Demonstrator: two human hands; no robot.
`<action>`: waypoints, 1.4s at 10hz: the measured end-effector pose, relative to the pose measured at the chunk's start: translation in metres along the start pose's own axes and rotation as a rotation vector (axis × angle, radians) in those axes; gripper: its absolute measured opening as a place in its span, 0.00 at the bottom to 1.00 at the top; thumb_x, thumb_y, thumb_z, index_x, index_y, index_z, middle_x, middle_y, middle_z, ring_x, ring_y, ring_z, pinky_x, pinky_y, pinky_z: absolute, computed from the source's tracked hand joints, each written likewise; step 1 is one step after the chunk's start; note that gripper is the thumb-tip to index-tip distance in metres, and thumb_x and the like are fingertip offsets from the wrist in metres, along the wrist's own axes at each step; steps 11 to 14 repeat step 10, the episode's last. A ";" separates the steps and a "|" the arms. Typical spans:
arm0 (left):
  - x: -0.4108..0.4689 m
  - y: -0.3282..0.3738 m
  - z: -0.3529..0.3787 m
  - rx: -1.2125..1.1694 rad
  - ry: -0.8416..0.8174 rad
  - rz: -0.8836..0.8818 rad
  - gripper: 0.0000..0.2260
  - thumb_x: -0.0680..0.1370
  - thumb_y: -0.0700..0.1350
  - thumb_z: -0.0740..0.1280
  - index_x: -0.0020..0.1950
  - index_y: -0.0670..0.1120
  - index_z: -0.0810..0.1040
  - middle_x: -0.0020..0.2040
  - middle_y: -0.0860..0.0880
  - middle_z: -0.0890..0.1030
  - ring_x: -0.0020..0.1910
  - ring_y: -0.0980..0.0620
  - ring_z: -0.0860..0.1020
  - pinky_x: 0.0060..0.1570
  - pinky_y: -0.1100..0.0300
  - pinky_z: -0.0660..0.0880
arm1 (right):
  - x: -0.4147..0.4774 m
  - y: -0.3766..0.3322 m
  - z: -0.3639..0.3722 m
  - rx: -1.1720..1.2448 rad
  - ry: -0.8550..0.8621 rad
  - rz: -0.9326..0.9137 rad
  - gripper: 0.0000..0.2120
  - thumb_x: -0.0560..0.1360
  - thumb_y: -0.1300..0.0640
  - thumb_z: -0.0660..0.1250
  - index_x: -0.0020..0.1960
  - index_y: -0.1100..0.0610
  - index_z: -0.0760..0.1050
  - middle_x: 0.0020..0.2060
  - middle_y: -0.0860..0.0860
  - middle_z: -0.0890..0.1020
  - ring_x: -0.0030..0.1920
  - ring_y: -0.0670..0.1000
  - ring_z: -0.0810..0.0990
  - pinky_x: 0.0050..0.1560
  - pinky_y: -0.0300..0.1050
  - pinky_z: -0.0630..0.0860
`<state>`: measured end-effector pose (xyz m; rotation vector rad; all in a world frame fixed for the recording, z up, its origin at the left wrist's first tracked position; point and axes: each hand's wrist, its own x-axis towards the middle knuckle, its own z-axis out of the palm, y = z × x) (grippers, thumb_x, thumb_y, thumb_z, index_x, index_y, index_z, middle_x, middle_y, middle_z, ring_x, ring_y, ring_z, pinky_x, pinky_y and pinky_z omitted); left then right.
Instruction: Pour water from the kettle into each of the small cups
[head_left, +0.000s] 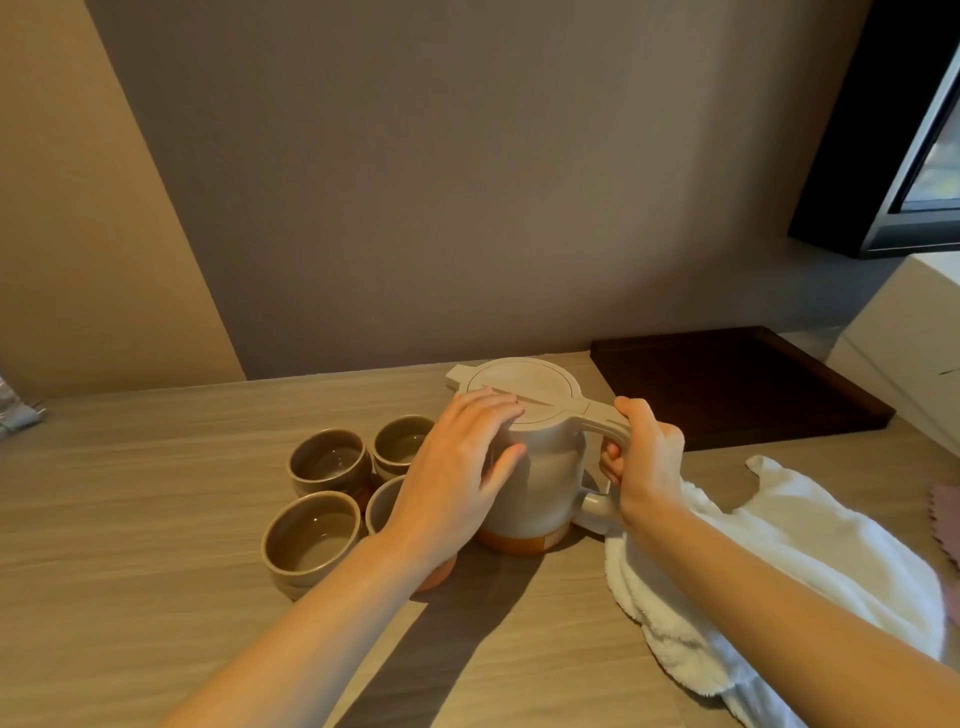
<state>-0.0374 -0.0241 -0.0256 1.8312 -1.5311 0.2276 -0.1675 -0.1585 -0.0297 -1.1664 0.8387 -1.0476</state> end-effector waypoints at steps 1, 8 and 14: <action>-0.004 0.003 0.003 0.014 0.010 -0.009 0.20 0.80 0.50 0.63 0.73 0.51 0.70 0.72 0.53 0.70 0.75 0.58 0.61 0.74 0.61 0.59 | 0.000 0.000 -0.004 -0.067 -0.055 -0.037 0.19 0.78 0.51 0.59 0.32 0.60 0.71 0.22 0.51 0.67 0.23 0.47 0.64 0.29 0.42 0.64; -0.021 0.039 -0.012 -0.073 -0.028 -0.256 0.27 0.79 0.40 0.67 0.76 0.49 0.63 0.79 0.53 0.59 0.78 0.55 0.54 0.68 0.66 0.54 | -0.055 -0.023 -0.030 -0.977 -0.125 -0.471 0.26 0.78 0.53 0.61 0.74 0.55 0.59 0.70 0.55 0.68 0.68 0.55 0.68 0.61 0.48 0.68; -0.063 0.047 -0.026 -0.243 0.134 -0.365 0.21 0.79 0.42 0.66 0.72 0.52 0.69 0.70 0.55 0.72 0.67 0.60 0.68 0.65 0.65 0.66 | -0.113 -0.033 -0.035 -0.704 -0.308 -0.415 0.26 0.78 0.55 0.63 0.74 0.50 0.60 0.63 0.40 0.68 0.64 0.43 0.68 0.59 0.39 0.66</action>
